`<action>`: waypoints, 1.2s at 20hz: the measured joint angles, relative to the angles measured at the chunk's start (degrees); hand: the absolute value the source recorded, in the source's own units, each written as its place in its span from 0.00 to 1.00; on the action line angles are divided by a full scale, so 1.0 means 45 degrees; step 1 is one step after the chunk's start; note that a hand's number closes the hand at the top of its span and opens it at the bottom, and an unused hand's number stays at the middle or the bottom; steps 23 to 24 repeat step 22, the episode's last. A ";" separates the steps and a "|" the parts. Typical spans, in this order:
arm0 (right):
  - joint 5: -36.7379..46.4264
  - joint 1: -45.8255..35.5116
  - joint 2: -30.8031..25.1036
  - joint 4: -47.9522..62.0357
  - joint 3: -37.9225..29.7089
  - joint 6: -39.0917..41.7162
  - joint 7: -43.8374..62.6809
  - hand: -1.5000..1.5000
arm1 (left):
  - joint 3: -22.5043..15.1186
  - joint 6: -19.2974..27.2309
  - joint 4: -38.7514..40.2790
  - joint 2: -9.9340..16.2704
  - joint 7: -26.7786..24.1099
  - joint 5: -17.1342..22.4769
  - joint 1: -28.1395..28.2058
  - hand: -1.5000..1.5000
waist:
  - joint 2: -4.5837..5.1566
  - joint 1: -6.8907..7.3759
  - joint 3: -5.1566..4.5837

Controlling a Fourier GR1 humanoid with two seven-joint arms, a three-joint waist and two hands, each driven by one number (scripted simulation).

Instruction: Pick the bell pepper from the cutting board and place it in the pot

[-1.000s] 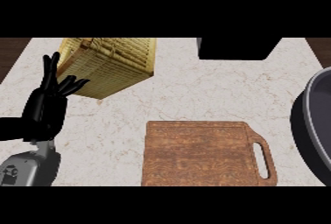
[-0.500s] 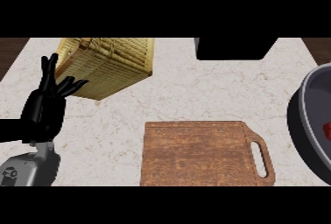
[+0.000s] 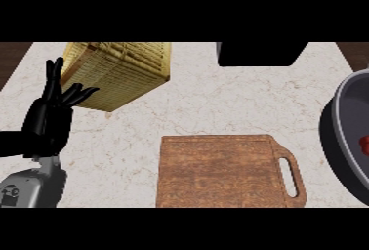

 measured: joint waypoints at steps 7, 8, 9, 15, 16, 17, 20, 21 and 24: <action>-0.1489 0.0126 -0.2032 0.2633 -0.1498 0.1045 -0.1056 0.00 | 0.0124 -0.0118 -0.0212 0.0092 0.0439 0.0092 -0.0050 0.50 | 0.0048 0.0078 -0.0004; -0.1609 0.0271 -0.2326 0.3156 -0.1660 0.1250 -0.1402 0.00 | 0.0061 -0.0042 -0.0261 0.0044 0.0506 0.0004 -0.0024 0.50 | 0.0063 0.0089 -0.0005; -0.1678 0.0323 -0.2695 0.3678 -0.1778 0.1388 -0.1693 0.00 | 0.0073 -0.0070 -0.0286 0.0025 0.0452 0.0016 0.0103 0.50 | 0.0079 0.0116 -0.0002; -0.1934 0.0610 -0.4208 0.6036 -0.2186 0.1747 -0.2896 0.00 | 0.0144 -0.0175 -0.0038 -0.0051 0.0105 -0.0018 -0.0044 0.50 | 0.0077 0.0164 0.0031; -0.1943 0.0674 -0.4423 0.6370 -0.2204 0.1724 -0.2984 0.00 | 0.0179 -0.0267 -0.0021 -0.0015 0.0101 0.0045 -0.0076 0.50 | 0.0077 0.0170 0.0031; -0.1992 0.0813 -0.4610 0.6676 -0.2269 0.1751 -0.3125 0.00 | 0.0157 -0.0236 -0.0081 -0.0022 0.0203 0.0023 -0.0080 0.50 | 0.0087 0.0169 0.0033; -0.2125 0.1142 -0.5168 0.7382 -0.2414 0.1817 -0.3350 0.00 | 0.0171 -0.0221 -0.0153 -0.0075 0.0152 0.0009 0.0128 0.50 | 0.0108 0.0171 0.0043; -0.2155 0.1206 -0.5297 0.7542 -0.2426 0.1828 -0.3415 0.00 | 0.0202 -0.0250 -0.0144 -0.0067 0.0143 0.0044 0.0110 0.50 | 0.0111 0.0165 0.0051; -0.2200 0.1277 -0.5460 0.7696 -0.2453 0.1872 -0.3430 0.00 | 0.0200 -0.0250 -0.0126 -0.0092 0.0071 0.0025 0.0127 0.50 | 0.0111 0.0150 0.0058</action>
